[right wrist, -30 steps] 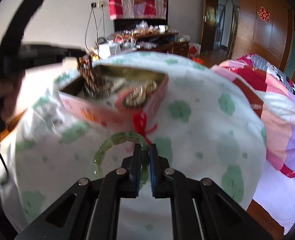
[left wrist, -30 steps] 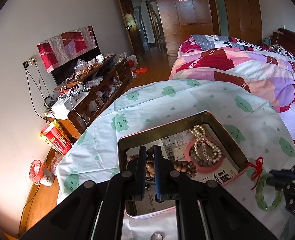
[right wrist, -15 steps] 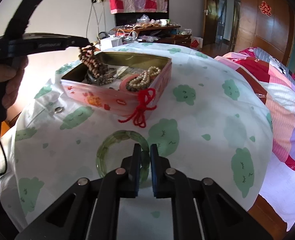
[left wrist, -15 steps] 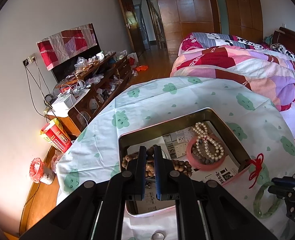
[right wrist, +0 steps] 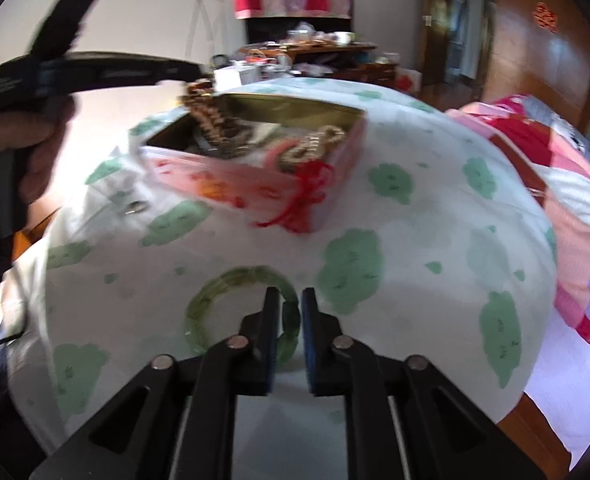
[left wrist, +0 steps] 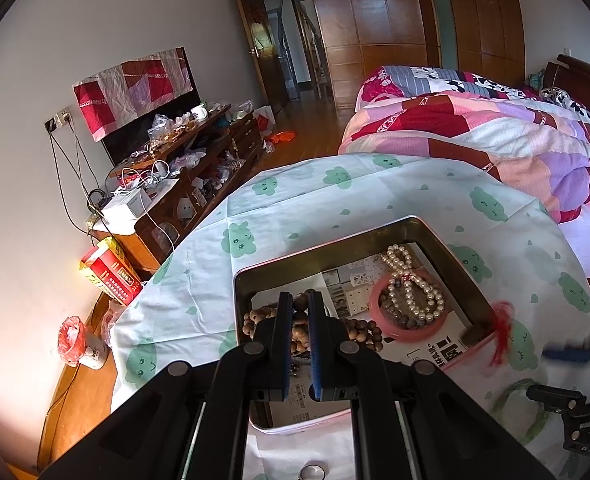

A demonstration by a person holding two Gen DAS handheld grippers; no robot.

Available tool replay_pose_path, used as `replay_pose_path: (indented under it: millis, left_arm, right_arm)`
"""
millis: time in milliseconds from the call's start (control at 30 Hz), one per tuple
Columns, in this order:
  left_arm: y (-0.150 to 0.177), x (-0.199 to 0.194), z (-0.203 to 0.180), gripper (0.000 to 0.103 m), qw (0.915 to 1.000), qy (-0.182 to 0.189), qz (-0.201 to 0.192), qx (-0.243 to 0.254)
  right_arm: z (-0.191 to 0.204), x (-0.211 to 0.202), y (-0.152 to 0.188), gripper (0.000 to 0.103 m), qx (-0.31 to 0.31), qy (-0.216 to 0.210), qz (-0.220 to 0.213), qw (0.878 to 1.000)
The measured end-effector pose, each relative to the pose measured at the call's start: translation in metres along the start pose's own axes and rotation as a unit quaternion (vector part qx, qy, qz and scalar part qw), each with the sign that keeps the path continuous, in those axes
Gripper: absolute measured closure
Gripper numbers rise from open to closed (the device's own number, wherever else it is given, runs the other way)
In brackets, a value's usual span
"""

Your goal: Organize jewelry

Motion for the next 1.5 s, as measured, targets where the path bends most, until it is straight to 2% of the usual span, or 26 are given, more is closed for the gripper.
replay_pose_path:
  millis: [33, 67, 133, 300, 367, 400, 433, 467, 500, 533, 800, 900, 1100, 1200, 1367, 1500]
  left_arm:
    - [0.0, 0.0, 0.0, 0.096, 1.0, -0.001, -0.001, 0.0]
    - [0.0, -0.001, 0.001, 0.096, 1.0, -0.002, -0.002, -0.001]
    - [-0.001, -0.003, 0.003, 0.096, 1.0, -0.003, -0.006, -0.005]
    - [-0.004, -0.004, 0.001, 0.096, 0.9999, -0.003, -0.015, 0.006]
    - [-0.004, 0.008, -0.003, 0.094, 0.9998, 0.009, 0.003, 0.02]
    - [-0.004, 0.013, -0.005, 0.084, 0.9996, 0.009, 0.013, 0.023]
    - [-0.004, 0.016, -0.006, 0.065, 0.9995, 0.0, 0.02, 0.024]
    - [-0.004, 0.017, -0.005, 0.054, 0.9995, -0.014, 0.02, 0.021]
    - [-0.004, 0.015, -0.003, 0.037, 0.9994, -0.029, 0.013, 0.017]
    - [-0.004, 0.012, -0.001, 0.029, 0.9992, -0.039, 0.0, 0.01]
    - [0.018, -0.012, 0.012, 0.029, 0.9993, -0.033, -0.011, -0.017]
    - [0.037, -0.017, 0.015, 0.029, 0.9988, -0.04, 0.003, -0.027]
    - [0.082, -0.026, 0.02, 0.029, 0.9967, -0.038, 0.031, -0.065]
    - [0.103, -0.027, 0.016, 0.029, 0.9958, -0.034, 0.043, -0.074]
    - [0.12, -0.02, 0.009, 0.029, 0.9943, -0.025, 0.06, -0.085]
    - [0.127, -0.016, 0.001, 0.029, 0.9936, -0.013, 0.066, -0.091]
  right_arm:
    - [-0.006, -0.001, -0.003, 0.06, 0.016, -0.002, -0.008, 1.0]
    - [-0.011, -0.003, -0.007, 0.059, 0.032, -0.011, -0.017, 0.999]
    - [-0.02, -0.003, -0.016, 0.059, 0.056, -0.019, -0.021, 0.998]
    - [-0.022, -0.003, -0.036, 0.059, 0.064, -0.013, -0.033, 0.997]
    - [-0.022, -0.005, -0.042, 0.058, 0.07, -0.009, -0.045, 0.996]
    - [-0.02, -0.006, -0.044, 0.056, 0.071, -0.008, -0.048, 0.996]
    - [-0.019, -0.006, -0.046, 0.054, 0.072, -0.008, -0.052, 0.996]
    - [-0.018, -0.005, -0.047, 0.05, 0.074, -0.007, -0.053, 0.996]
    - [-0.016, -0.004, -0.048, 0.05, 0.074, -0.005, -0.056, 0.996]
    - [-0.014, -0.002, -0.049, 0.05, 0.073, -0.005, -0.057, 0.996]
    - [-0.007, 0.001, -0.039, 0.049, 0.067, 0.0, -0.048, 0.997]
    - [-0.008, -0.001, -0.032, 0.04, 0.072, 0.005, -0.047, 0.996]
    - [-0.007, -0.001, -0.021, 0.039, 0.077, 0.011, -0.044, 0.996]
    - [-0.002, 0.0, -0.015, 0.035, 0.077, 0.011, -0.043, 0.996]
    - [0.01, 0.002, -0.008, 0.033, 0.059, 0.016, -0.041, 0.997]
    - [0.018, -0.001, -0.003, 0.025, 0.044, 0.024, -0.046, 0.998]
Point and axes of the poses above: each gripper's, at about its wrist camera, not at the fingertips, and x roughly the way its jaws point, z to its left, y to its underside, the point moved 3 cm from there along x, roughly the way its jaws point, and after that the axes turned 13 degrees about x, right-handed, at the moved point
